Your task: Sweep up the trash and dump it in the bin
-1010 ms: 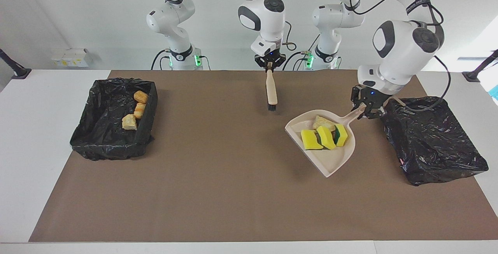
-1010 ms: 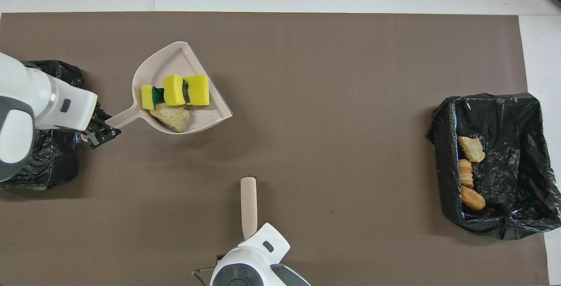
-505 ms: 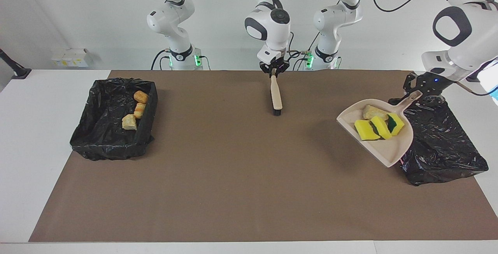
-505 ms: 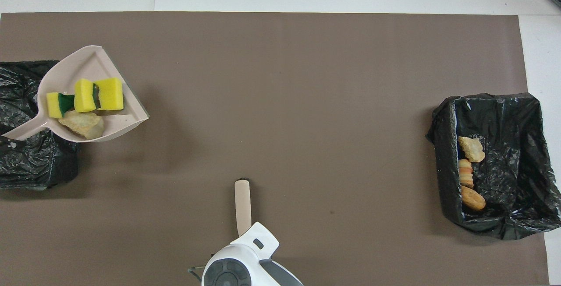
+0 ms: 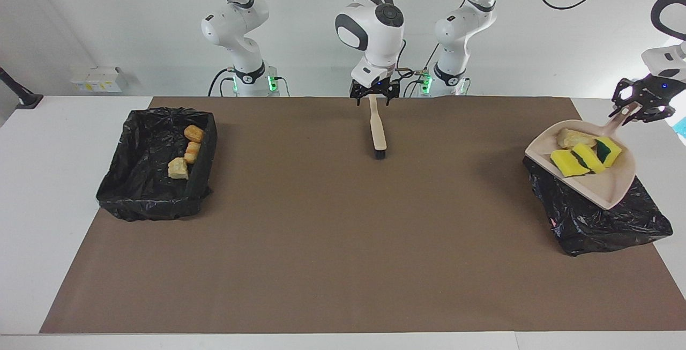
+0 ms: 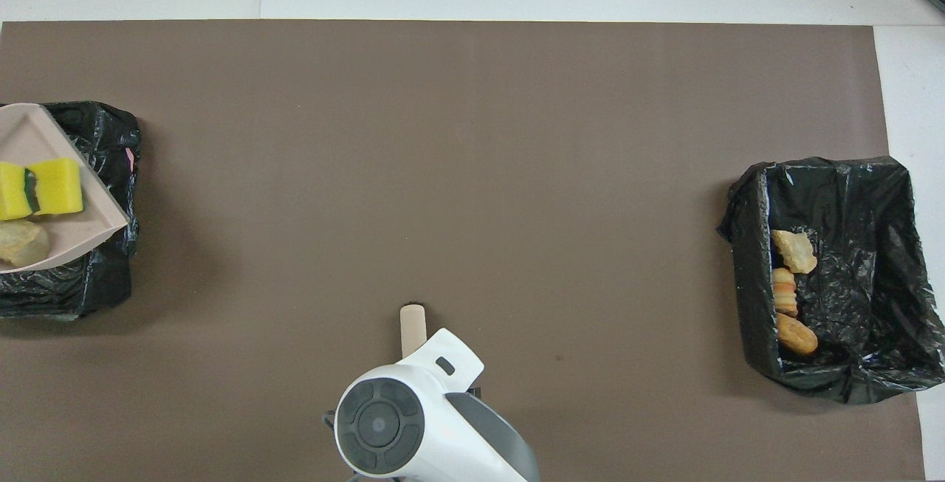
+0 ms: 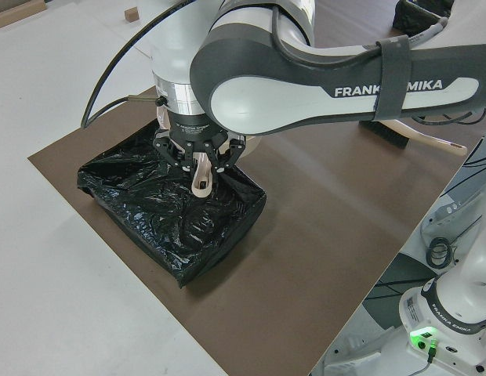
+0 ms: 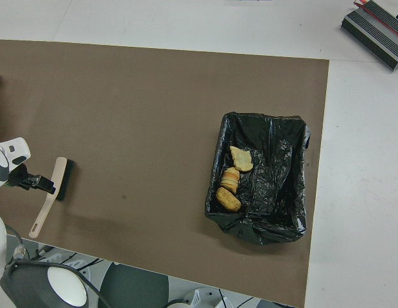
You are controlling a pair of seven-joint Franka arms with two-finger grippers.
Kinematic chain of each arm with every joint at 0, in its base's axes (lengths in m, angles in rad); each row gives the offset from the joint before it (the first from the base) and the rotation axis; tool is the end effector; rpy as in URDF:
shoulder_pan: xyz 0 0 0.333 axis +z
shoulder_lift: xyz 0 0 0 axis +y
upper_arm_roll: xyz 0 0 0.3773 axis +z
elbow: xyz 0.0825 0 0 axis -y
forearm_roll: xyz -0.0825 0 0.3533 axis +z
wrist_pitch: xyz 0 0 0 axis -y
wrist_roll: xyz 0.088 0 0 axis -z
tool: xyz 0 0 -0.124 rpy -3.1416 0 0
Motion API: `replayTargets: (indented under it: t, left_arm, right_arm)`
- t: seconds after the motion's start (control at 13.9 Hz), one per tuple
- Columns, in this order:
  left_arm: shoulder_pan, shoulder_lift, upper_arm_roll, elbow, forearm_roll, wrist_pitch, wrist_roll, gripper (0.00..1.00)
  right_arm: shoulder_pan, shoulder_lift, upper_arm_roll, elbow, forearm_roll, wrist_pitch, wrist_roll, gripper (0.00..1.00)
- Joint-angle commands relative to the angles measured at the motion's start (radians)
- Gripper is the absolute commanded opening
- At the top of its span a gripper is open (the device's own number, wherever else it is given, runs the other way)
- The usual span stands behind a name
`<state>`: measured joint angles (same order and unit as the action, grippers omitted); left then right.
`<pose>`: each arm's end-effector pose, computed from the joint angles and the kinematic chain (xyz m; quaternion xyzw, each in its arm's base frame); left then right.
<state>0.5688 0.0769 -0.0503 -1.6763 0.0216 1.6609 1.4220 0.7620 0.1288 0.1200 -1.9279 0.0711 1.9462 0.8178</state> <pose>0.4758 0.2756 0.5884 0.8980 -0.4374 -0.0333 0.0331 0.3503 0.4305 0.4724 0.9975 0.0171 -0.0662 0.0148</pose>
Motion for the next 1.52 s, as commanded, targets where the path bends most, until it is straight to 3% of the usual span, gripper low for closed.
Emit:
replayTargets:
  t: [0.0,0.29,0.58,0.94,1.23,1.44]
  left_arm:
    - [0.039,0.058,-0.014,0.116,0.096,-0.053,0.037,0.0]
    - [0.092,0.066,-0.008,0.136,0.21,-0.053,0.08,0.0]
    - [0.08,0.066,-0.014,0.133,0.354,-0.07,0.078,0.0]
    - [-0.052,0.076,-0.017,0.133,0.578,-0.063,0.029,0.0]
    - [-0.105,0.083,-0.02,0.133,0.693,-0.033,-0.069,0.0]
    - [-0.136,0.093,-0.019,0.135,0.747,-0.017,-0.069,0.0]
  right_arm:
    - [-0.117,-0.027,0.006,0.079,-0.016,-0.122,-0.17,1.0]
    - [-0.292,-0.032,0.003,0.193,-0.036,-0.243,-0.428,1.0]
    - [-0.468,-0.058,0.0,0.208,-0.08,-0.293,-0.642,1.0]
    - [-0.726,-0.077,0.0,0.214,-0.079,-0.297,-0.897,1.0]
    - [-0.756,-0.078,-0.106,0.311,-0.056,-0.326,-0.902,1.0]
    - [-0.774,-0.078,-0.125,0.388,-0.041,-0.412,-0.891,1.0]
